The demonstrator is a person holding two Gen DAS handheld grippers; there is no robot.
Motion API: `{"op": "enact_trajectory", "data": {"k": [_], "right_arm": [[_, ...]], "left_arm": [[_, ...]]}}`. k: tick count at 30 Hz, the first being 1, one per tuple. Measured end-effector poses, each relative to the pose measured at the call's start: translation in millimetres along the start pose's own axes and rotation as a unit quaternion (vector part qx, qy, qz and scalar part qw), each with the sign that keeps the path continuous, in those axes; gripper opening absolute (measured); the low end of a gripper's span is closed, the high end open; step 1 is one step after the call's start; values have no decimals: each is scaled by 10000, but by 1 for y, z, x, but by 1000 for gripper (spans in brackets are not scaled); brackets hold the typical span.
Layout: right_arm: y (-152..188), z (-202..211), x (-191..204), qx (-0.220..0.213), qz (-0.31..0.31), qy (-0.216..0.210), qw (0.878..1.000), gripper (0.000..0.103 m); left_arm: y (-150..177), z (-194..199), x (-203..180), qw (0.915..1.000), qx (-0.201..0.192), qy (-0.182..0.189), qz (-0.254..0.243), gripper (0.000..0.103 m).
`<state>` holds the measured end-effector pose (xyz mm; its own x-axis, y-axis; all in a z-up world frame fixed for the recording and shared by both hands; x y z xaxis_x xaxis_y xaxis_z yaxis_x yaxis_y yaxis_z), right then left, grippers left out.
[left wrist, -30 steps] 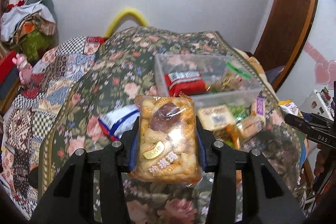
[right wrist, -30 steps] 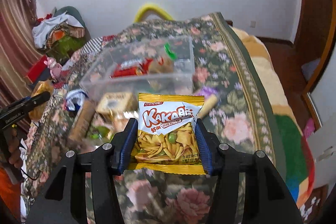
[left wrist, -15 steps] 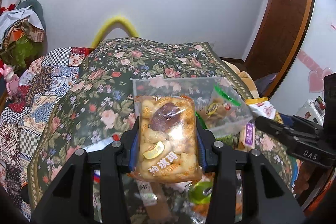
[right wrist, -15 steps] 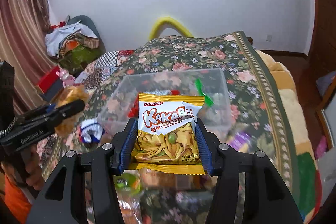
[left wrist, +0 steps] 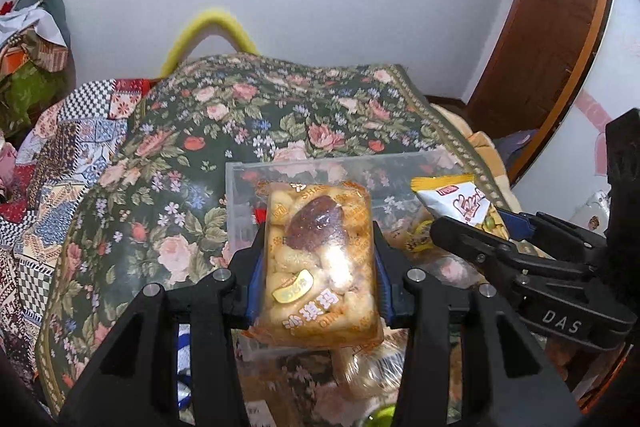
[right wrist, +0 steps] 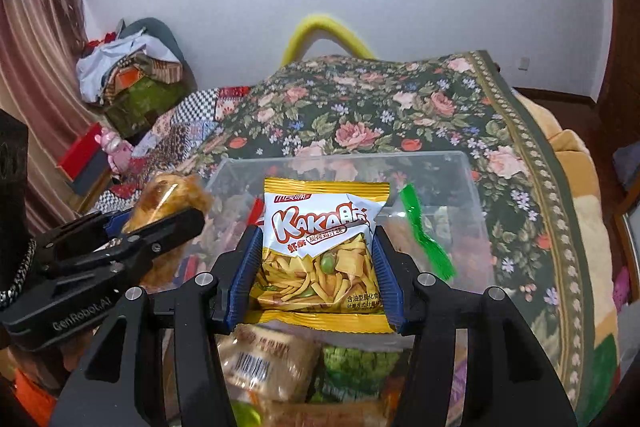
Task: Organize snacks
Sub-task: 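Carry both bags over the clear box and release them inside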
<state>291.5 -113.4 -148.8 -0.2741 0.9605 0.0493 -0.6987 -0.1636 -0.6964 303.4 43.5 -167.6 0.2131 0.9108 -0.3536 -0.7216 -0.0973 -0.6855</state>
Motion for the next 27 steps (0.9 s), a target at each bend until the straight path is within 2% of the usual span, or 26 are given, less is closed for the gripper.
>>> {"op": "enact_trajectory", "data": {"k": [9,15,21,27], "right_arm": [[3,-24,-1,302,12,56,9995,52],[4,-27,-1,337,38,149,9993,53],[1,-8,-3,194,27,106,9998,53],[2,26,-13,-106,157,300,9994,56]], "left_arm": [[7,-34,15,9993,350,58,141,44],[11,-35,20,9989,405,81,204,45],[4,-3,16,9998,173,96,98,45],[2,48,27,9999,-50,-140,-85,55]]}}
Point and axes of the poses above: each gripper's, at about its wrist camera, not at the fingertips, and z roughly against the way its jaws point, x to its left, y to its underside, the point moved 3 cm from there along -z, roughly the way its jaws point, and after that the axes turned 14 degrees about y, right-handed, at the moved point
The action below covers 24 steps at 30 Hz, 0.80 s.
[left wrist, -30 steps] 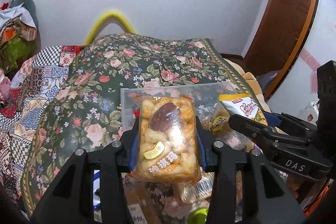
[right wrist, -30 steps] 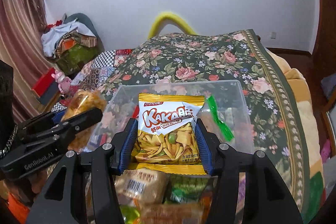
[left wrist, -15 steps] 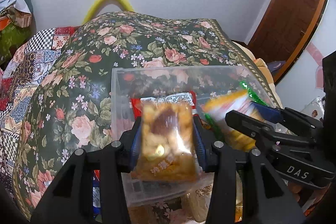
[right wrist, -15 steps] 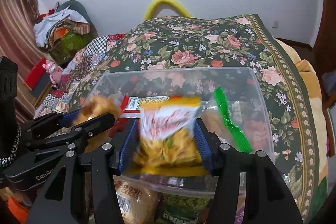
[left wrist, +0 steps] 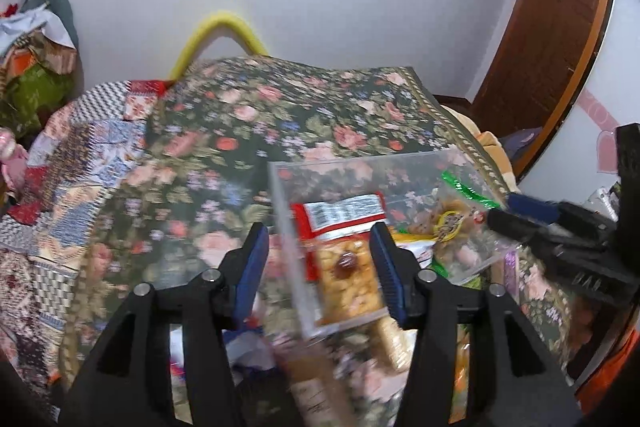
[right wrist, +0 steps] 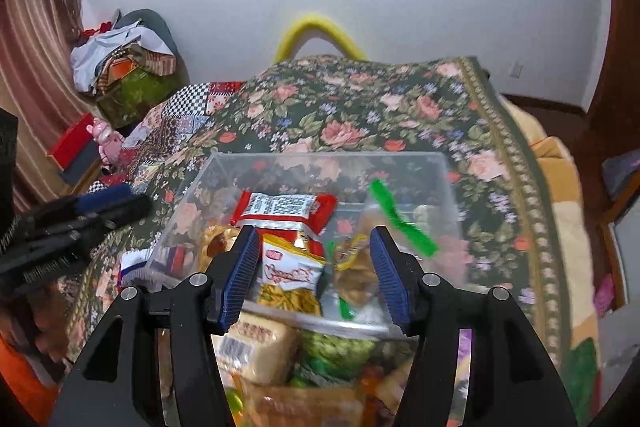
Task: Organize snacks
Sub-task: 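Carry both bags over the clear box and release them inside, then grasp the blue-white bag with the left tool while the right tool grasps the purple coconut roll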
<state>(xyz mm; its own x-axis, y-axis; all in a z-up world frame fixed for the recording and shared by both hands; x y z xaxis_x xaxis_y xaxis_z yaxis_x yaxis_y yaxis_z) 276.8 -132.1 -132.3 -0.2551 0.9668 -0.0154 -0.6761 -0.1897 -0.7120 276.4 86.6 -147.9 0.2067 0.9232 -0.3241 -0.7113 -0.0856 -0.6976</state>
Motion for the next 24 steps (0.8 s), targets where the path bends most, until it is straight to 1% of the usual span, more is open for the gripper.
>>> {"op": "enact_trajectory", "data": {"k": [1,3,6,9,12,13,14,17,20,23,24], "right_arm": [[3,5,-5,150,51,124,9998,58],[6,13,-13,116,36,216,9997,59],[16,19,-29,178,-1,396,9991,60],[28,22,-45,284,-77,587,9978,60],[43,21,-63,486,-189,762,9957,60],[49,18,-68,576,-249,802,9948,60],[55,15,-74,678,-315,830,9937,60],[69,2,-87,980,-475,907,9899,60],[78,-12,-89,1206,-618,858,9871,60],[86,-24,-89,1375,-695,735,9853,60],[87,-28,-86,1389,-696,636,9858,60]], "left_arm": [[2,6,4,10000,-3,-57,-14,57],[8,18,15,9999,36,-155,-16,60],[21,23,33,9993,205,-306,42,68],[41,18,51,9982,446,-380,102,69],[62,5,68,9959,789,-386,205,70],[66,3,72,9953,850,-407,214,72],[71,-4,78,9939,948,-504,238,75],[77,-16,89,9918,1042,-638,373,75],[79,-26,96,9916,1049,-530,534,79],[79,-35,94,9916,1070,-564,452,80],[79,-37,93,9919,1070,-557,408,81]]}}
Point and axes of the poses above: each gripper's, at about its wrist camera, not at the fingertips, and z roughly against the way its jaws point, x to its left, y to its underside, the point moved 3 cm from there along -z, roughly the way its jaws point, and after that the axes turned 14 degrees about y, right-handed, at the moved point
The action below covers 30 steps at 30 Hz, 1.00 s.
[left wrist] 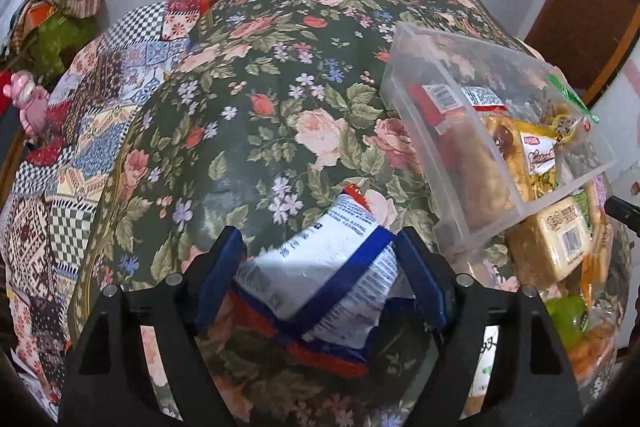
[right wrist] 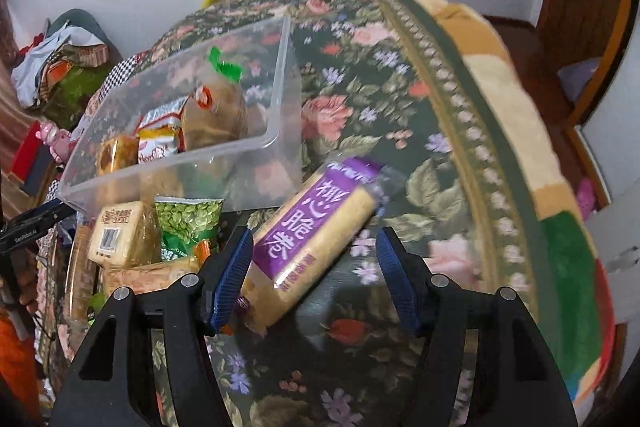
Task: Organize snacks
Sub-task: 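Grasp the blue-white bag with the left tool while the right tool grasps the purple coconut roll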
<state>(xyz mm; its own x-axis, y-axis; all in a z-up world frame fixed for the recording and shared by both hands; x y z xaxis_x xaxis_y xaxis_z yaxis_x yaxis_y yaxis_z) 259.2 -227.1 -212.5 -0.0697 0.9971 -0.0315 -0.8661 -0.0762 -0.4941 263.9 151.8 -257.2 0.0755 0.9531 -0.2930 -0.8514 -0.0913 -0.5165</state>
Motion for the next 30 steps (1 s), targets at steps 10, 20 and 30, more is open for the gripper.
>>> {"op": "enact_trajectory", "data": {"k": [10,20,30], "right_arm": [[-1,-23,13,-13,120,176,9998,69],[19,-8,-2,-120,283,246,9992,44],[33,10,-12,-238,264,197,9992,42]], "left_arm": [[8,-17,-2,9999,-13,-151,-81,92],[31,-3,9,9990,-208,66,390,83],[52,28,-10,9993,-286,-116,201,56]]}}
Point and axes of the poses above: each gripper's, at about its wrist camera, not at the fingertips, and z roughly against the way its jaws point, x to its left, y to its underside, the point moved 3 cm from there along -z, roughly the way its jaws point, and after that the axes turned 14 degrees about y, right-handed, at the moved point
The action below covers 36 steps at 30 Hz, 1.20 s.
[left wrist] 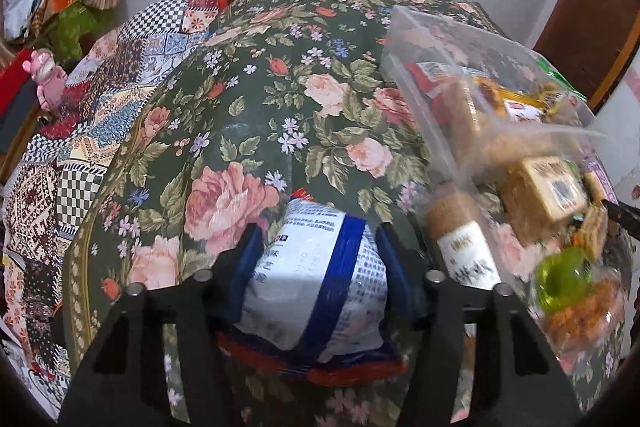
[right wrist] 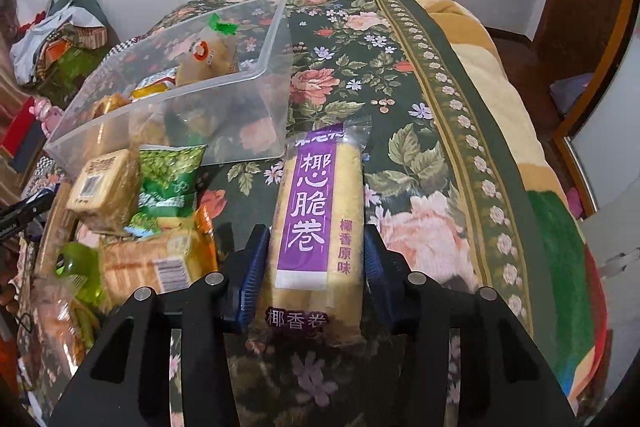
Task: Organize snacks
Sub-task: 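Grasp the blue-white bag with the left tool while the right tool grasps the purple coconut roll, then carry both snacks over the clear box and open both tools to drop them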
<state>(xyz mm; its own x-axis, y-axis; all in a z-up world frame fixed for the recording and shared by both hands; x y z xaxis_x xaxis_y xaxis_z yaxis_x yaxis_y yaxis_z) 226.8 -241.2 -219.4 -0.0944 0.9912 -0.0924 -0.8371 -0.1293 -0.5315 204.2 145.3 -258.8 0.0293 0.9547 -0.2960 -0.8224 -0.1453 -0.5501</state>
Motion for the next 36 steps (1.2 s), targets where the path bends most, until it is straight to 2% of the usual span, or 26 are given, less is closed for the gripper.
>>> {"op": "enact_trajectory", "data": {"k": [8,18,27,36], "right_arm": [[-8,24,-3,-327,-86,-120,9994,41],[-25,58,0,-868,-139,-210,9959,41],[-50,74,14,-1271,-114,-452,9908,41],[-82,70,48,-1494,11,-771,9858,41]], "left_arm": [[-1,35,-13,9997,-244,82,34,55],[-30,72,-48,9968,-730,239,-242,55],[-69,76,-85,9921,-1032,524,-492,55],[-100,54,-114,9898,-1079,632,-681,56]]}}
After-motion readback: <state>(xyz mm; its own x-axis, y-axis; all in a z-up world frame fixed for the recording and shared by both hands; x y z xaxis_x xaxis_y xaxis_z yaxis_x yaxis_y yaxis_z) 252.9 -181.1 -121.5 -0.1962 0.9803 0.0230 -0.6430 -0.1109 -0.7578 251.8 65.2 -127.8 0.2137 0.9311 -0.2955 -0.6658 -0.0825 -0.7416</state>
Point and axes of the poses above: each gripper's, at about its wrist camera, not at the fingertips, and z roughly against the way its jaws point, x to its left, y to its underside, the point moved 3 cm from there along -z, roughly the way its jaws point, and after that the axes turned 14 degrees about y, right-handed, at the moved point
